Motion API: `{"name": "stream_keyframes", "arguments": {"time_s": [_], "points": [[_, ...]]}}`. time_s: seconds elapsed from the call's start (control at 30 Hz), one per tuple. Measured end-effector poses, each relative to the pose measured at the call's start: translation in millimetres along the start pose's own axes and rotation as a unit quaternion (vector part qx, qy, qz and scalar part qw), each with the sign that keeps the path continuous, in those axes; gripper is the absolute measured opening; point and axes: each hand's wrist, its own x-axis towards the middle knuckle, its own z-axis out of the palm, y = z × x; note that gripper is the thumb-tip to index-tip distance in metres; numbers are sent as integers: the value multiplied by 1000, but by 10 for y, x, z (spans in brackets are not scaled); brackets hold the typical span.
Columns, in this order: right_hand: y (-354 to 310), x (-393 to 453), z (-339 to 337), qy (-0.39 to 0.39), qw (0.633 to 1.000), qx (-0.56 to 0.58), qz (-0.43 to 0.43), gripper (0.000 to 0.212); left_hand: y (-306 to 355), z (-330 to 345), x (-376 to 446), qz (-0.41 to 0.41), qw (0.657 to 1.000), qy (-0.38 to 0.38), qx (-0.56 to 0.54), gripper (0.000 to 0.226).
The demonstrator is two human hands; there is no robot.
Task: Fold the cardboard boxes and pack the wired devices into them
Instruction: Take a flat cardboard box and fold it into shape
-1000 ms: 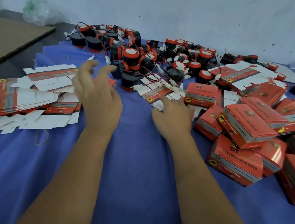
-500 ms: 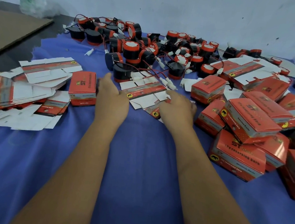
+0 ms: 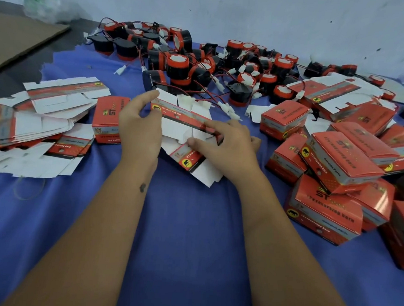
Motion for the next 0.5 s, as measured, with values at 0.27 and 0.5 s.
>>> {"name": "stream_keyframes", "arguments": {"time_s": [0.27, 0.5], "points": [[-81, -15, -90, 73, 997, -11, 10, 37, 54, 20, -57, -1, 994, -104, -38, 39], [-39, -13, -96, 185, 977, 56, 90, 40, -156, 53, -95, 133, 938, -285, 149, 118]]}}
